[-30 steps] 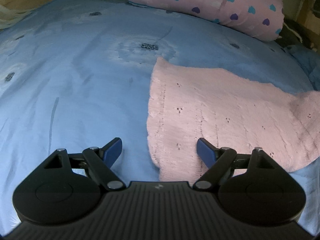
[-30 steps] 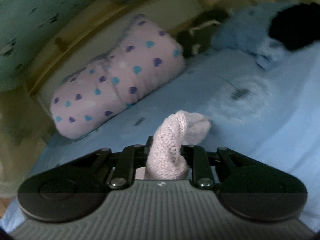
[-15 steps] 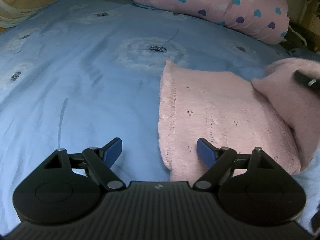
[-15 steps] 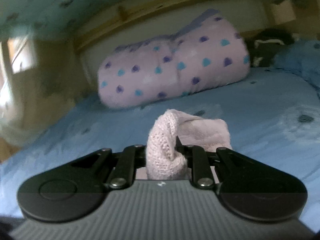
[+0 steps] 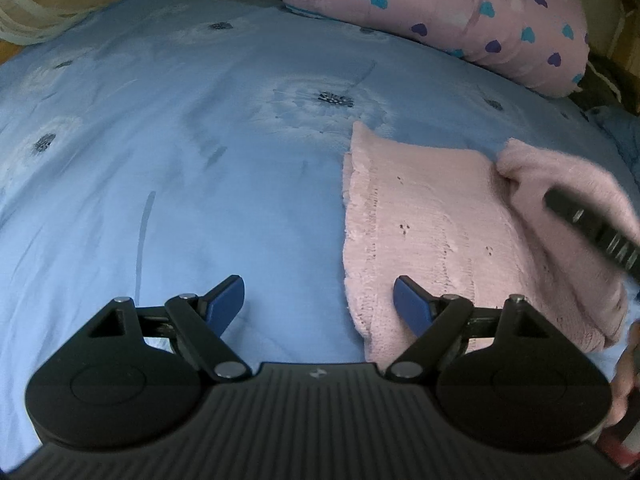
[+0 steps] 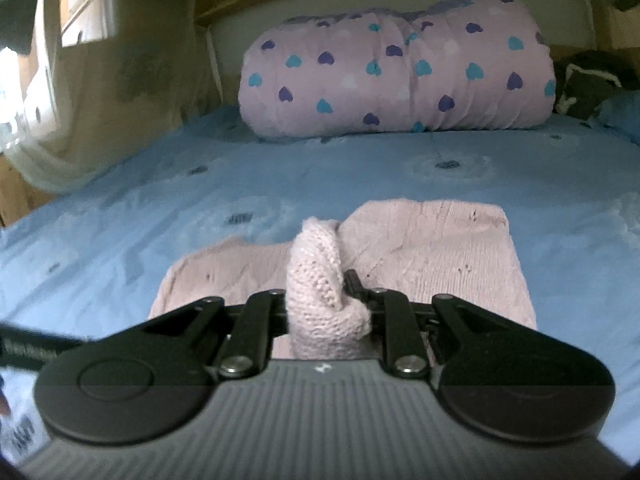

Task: Fold small clothes
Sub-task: 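Fold the held edge over the bundle and open the right tool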

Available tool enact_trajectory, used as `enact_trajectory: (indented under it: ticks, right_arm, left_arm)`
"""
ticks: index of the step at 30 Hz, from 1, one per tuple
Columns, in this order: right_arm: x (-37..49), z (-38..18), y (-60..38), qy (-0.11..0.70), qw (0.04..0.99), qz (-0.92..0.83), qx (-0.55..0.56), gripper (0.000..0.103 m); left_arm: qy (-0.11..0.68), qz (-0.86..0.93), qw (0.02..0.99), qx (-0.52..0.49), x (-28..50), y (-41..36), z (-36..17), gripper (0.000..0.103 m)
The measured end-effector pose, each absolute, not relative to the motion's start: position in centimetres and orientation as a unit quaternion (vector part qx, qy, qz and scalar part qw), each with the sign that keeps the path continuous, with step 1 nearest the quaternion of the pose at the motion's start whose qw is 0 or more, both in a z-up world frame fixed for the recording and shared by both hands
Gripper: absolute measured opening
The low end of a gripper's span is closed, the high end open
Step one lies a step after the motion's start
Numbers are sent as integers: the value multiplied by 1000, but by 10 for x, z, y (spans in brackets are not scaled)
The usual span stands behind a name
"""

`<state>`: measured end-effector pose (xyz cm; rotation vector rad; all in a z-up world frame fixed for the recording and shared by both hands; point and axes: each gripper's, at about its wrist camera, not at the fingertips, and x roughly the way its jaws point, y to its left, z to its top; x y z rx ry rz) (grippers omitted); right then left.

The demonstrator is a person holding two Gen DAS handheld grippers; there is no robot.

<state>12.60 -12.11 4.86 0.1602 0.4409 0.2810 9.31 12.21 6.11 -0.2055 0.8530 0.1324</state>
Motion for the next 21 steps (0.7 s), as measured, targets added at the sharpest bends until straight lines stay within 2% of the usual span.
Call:
enact_trajectory:
  ticks: [5, 10, 13, 18, 21]
  right_arm:
    - [131, 76, -117, 178, 966, 142, 121, 20]
    - [118, 78, -70, 155, 963, 208, 80, 18]
    - [113, 56, -47, 178, 955, 232, 49, 18]
    - [117, 29, -54, 244, 937, 229, 96, 19]
    - [111, 29, -62, 253, 931, 241, 108, 26]
  left_arm:
    - [408, 76, 903, -108, 90, 133, 63, 85]
    - [409, 93, 899, -124, 86, 148, 63, 85]
    - [411, 102, 897, -129, 85, 156, 62, 85]
    - [408, 109, 896, -136, 84, 163, 62, 85]
    - [401, 103, 900, -135, 84, 159, 64, 85]
